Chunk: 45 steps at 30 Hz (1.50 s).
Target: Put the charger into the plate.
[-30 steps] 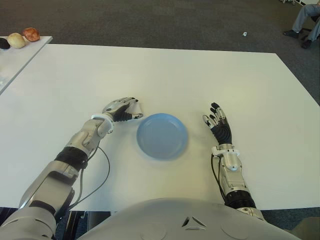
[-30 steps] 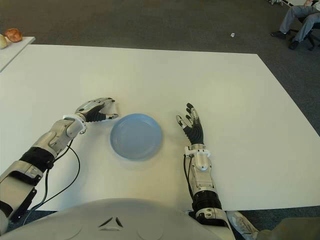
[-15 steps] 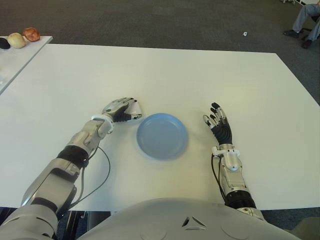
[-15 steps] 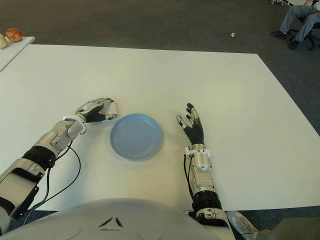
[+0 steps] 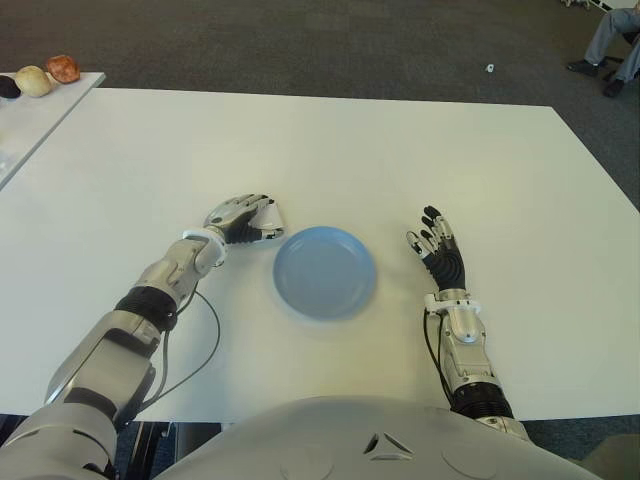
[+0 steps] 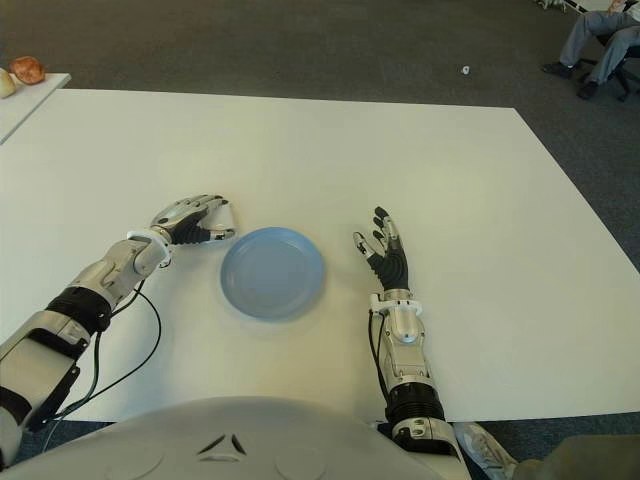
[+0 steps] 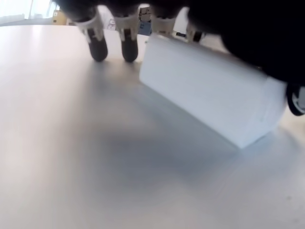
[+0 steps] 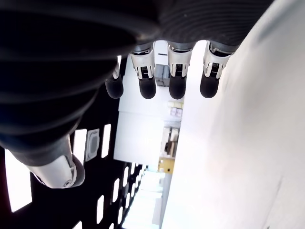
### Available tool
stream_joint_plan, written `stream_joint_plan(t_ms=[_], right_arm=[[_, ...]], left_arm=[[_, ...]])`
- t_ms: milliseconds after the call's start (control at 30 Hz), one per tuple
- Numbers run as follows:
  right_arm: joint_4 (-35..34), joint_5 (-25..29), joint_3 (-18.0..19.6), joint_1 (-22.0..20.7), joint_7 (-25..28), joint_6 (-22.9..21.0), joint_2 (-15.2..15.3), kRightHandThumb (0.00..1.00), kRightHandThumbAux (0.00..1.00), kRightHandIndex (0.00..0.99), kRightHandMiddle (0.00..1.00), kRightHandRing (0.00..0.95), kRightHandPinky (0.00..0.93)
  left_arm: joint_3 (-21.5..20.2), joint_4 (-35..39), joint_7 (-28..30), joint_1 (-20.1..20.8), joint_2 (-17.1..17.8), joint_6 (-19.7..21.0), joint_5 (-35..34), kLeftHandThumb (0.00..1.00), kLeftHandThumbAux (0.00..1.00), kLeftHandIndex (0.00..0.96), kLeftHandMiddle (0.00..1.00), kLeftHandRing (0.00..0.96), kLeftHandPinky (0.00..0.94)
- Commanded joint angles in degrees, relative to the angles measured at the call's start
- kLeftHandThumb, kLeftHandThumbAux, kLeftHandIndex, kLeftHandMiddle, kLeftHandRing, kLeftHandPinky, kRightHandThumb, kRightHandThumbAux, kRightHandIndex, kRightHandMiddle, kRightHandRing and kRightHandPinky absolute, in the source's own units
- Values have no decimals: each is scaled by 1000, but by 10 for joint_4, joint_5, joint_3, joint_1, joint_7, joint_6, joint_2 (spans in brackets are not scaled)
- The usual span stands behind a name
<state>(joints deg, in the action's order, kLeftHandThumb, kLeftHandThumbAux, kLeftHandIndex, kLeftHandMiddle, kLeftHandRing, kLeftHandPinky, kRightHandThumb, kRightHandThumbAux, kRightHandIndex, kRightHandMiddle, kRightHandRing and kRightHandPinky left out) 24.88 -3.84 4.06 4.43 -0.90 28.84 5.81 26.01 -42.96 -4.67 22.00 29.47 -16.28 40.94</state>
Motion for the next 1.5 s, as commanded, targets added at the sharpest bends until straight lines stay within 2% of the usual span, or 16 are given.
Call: stream_joint_plan(t_ms=[33, 300, 767, 1133, 1500], right_arm=[[29, 9, 3, 22, 2, -10, -3, 28, 617, 53, 92, 69, 69], [32, 10, 5, 20, 4, -4, -3, 32, 626, 49, 89, 69, 68], [38, 1, 3, 14, -3, 5, -4, 21, 622, 54, 97, 75, 74], [24, 0, 0, 19, -9, -4, -7, 18, 629, 58, 111, 80, 78], [22, 16, 2, 19, 11, -6, -4, 13, 640, 49, 106, 79, 72]], left_arm=[[16, -44, -7, 4, -9, -9, 10, 209, 246, 0, 0, 0, 47], [33, -105, -31, 25, -11, -39, 17, 219, 252, 0, 0, 0, 53], [79, -246, -102, 69, -31, -82, 42, 243, 250, 0, 0, 0, 136], [114, -287, -137, 83, -30, -99, 58, 268, 248, 0, 0, 0, 140], [153, -297, -188, 93, -24, -89, 89, 307, 239, 0, 0, 0, 125]])
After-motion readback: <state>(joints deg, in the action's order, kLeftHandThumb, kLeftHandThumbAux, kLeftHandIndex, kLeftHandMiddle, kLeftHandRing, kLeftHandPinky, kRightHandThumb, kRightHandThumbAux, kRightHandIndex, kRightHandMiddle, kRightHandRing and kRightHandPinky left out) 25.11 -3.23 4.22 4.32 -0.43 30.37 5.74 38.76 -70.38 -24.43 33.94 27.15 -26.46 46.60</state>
